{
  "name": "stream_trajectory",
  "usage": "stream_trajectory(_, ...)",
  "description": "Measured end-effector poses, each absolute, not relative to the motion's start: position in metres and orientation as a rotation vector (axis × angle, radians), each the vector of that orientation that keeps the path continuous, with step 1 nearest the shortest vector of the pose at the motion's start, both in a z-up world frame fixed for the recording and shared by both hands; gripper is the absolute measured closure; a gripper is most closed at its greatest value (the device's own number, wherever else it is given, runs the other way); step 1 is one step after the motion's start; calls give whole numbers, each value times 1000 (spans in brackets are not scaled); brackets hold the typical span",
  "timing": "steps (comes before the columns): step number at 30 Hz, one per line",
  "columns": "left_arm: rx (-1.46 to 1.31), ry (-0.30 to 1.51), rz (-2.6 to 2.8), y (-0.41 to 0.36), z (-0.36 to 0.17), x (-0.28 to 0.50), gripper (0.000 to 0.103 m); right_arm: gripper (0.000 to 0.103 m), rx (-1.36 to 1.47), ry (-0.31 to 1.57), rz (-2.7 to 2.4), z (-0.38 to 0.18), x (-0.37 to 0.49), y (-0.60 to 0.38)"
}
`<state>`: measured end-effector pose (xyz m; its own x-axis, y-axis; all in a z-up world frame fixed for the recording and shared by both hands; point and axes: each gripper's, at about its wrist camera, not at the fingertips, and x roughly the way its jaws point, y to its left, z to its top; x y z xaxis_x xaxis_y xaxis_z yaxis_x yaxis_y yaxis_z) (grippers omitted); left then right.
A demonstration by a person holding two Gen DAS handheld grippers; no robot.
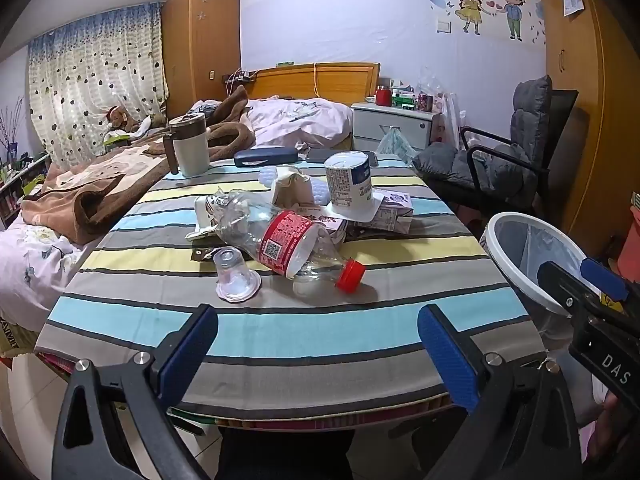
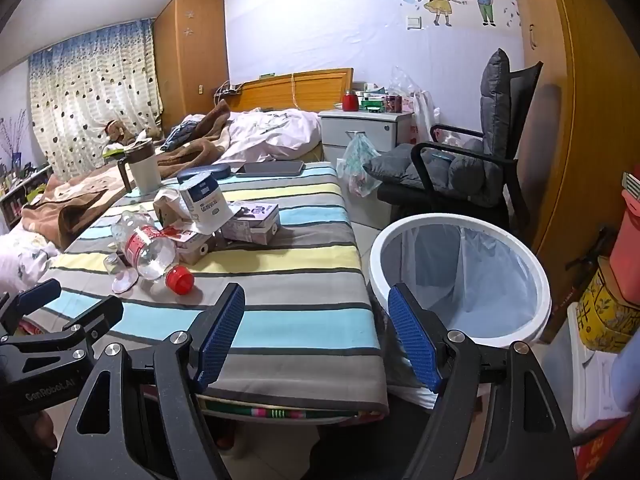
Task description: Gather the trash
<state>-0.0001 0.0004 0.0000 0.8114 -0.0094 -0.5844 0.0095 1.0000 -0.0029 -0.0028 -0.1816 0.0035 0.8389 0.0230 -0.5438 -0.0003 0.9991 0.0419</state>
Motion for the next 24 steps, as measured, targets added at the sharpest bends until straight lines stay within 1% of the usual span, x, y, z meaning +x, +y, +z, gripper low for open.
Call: stream_trajectory(24,4,624,-9,-3,1,-1,2,28,36,567,11,2,-3,-180)
